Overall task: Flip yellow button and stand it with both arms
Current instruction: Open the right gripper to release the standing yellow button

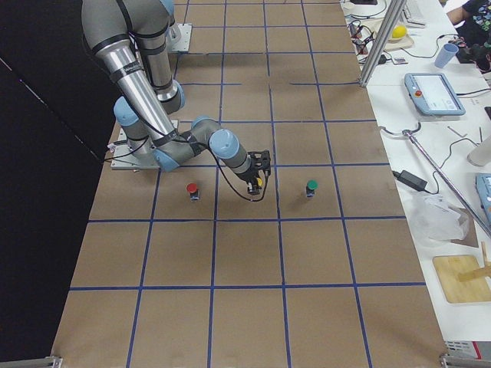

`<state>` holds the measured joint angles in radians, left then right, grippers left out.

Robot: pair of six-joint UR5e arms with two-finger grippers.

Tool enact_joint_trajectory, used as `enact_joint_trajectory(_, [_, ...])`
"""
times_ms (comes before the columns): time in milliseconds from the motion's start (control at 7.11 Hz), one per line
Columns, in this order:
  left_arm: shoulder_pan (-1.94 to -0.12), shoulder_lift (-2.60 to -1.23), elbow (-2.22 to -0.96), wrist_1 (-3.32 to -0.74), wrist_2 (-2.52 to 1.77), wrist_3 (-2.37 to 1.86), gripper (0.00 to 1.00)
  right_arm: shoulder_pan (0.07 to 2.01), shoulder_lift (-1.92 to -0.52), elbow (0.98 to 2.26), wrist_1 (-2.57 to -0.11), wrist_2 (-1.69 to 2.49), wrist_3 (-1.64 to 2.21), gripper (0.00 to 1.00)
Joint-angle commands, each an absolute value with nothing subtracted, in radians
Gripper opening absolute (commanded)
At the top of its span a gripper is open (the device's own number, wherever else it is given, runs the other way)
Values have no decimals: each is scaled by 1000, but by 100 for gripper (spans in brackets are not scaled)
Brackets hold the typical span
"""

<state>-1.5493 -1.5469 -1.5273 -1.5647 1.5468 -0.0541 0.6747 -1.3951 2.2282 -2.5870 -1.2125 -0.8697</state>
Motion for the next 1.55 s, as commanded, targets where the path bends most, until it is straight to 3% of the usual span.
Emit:
enact_joint_trajectory(0, [-1549, -1546, -1528, -1565, 1548, -55, 100, 675, -1393, 2227, -2586, -1212, -870, 53])
enact_joint_trajectory(141, [-1549, -1546, -1528, -1565, 1548, -55, 100, 675, -1396, 2227, -2586, -1215, -870, 55])
enact_joint_trajectory(562, [-1549, -1545, -1528, -1563, 1548, -55, 100, 675, -1399, 2226, -2586, -1215, -868, 84])
enact_joint_trajectory(703, [-1549, -1545, -1528, -1563, 1548, -55, 100, 675, -1407, 2221, -2582, -1235, -867, 100])
enact_joint_trajectory(984, [-1549, -1545, -1528, -1563, 1548, -54, 100, 684, -1448, 2145, -2429, -1296, -853, 100])
enact_joint_trajectory(1406, [-1549, -1545, -1528, -1563, 1548, -54, 100, 828, -1528, 1822, -1937, -1389, -664, 100])
